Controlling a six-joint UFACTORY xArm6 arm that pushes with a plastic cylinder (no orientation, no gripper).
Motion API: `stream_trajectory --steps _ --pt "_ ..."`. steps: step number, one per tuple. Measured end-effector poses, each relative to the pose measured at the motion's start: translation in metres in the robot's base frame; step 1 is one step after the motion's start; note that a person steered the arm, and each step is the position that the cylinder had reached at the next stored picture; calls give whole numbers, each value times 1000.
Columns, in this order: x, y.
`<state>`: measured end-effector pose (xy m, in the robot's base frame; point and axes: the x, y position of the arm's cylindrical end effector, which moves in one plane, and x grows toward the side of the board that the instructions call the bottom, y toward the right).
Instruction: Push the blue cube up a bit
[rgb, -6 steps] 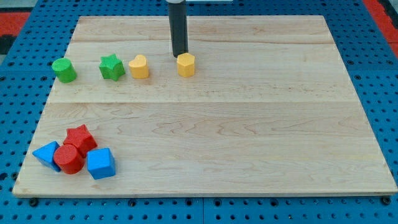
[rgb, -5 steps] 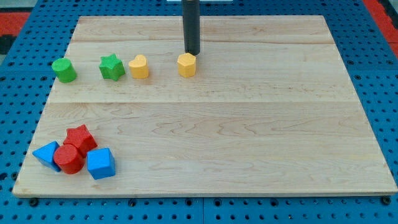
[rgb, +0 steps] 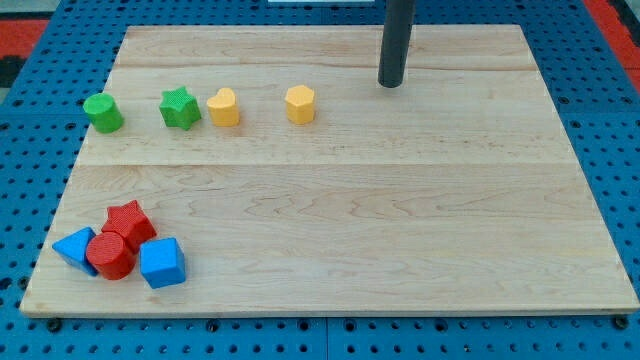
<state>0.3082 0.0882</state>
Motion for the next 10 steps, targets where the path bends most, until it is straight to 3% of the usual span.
stream_trajectory --steps 3,5,6,7,8,10 --pt "15 23" --pt "120 92" --pt "194 92" --pt "240 63" --pt "276 -16" --pt "289 -203"
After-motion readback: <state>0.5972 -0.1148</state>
